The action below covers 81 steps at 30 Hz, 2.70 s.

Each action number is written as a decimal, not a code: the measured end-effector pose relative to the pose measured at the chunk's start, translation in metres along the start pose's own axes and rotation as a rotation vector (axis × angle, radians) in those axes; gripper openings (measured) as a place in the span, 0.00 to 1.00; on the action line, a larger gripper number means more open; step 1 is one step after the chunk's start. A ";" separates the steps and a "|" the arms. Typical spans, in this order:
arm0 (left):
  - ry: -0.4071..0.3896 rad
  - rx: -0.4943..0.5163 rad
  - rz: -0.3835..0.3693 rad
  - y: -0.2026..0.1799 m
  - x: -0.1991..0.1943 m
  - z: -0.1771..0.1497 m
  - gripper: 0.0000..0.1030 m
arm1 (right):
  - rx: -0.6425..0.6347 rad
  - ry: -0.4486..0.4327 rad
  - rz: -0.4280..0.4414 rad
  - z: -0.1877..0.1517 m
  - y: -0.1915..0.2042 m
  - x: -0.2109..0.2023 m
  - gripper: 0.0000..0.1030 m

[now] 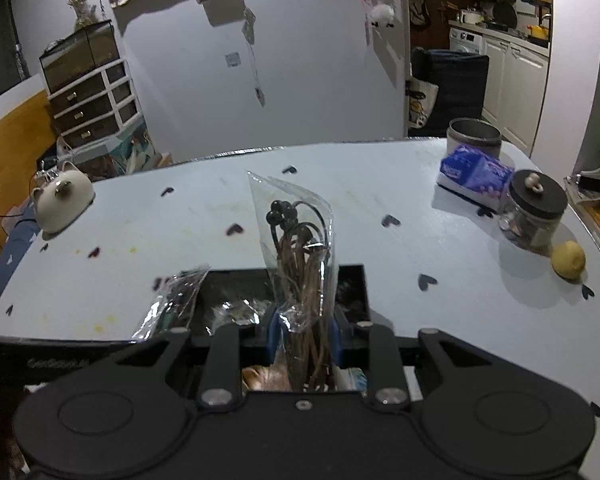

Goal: Organize soft objects
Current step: 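Lower dark cord bag into black box with left tool while right lowers tan bag in, then open both tools releasing the bags in the box, then lift away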

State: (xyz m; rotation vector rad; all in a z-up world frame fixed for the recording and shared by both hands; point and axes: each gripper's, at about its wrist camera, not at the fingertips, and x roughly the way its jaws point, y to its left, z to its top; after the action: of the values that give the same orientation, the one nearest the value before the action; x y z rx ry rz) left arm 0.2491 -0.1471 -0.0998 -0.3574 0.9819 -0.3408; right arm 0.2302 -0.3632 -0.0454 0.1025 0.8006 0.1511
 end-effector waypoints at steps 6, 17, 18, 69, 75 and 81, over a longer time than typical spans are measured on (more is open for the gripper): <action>0.026 0.017 0.090 -0.003 0.032 -0.002 0.52 | -0.018 0.036 0.002 -0.004 -0.006 0.006 0.25; -0.096 0.098 0.084 -0.009 -0.006 -0.007 0.27 | -0.025 0.118 0.051 -0.002 0.005 0.053 0.38; -0.089 0.104 0.074 -0.010 -0.009 -0.006 0.22 | 0.003 0.120 0.081 -0.002 0.004 0.056 0.49; -0.196 0.212 0.126 -0.014 -0.064 -0.010 1.00 | -0.012 -0.056 0.108 -0.008 0.005 -0.022 0.44; -0.252 0.181 0.123 -0.006 -0.097 -0.024 1.00 | 0.001 -0.120 0.073 -0.022 0.014 -0.053 0.63; -0.298 0.184 0.157 0.000 -0.131 -0.044 1.00 | 0.020 -0.177 0.039 -0.041 0.024 -0.080 0.80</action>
State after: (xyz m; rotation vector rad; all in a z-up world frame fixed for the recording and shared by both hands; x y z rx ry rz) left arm 0.1447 -0.0967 -0.0253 -0.1565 0.6751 -0.2249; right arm 0.1435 -0.3516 -0.0137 0.1480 0.6239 0.1684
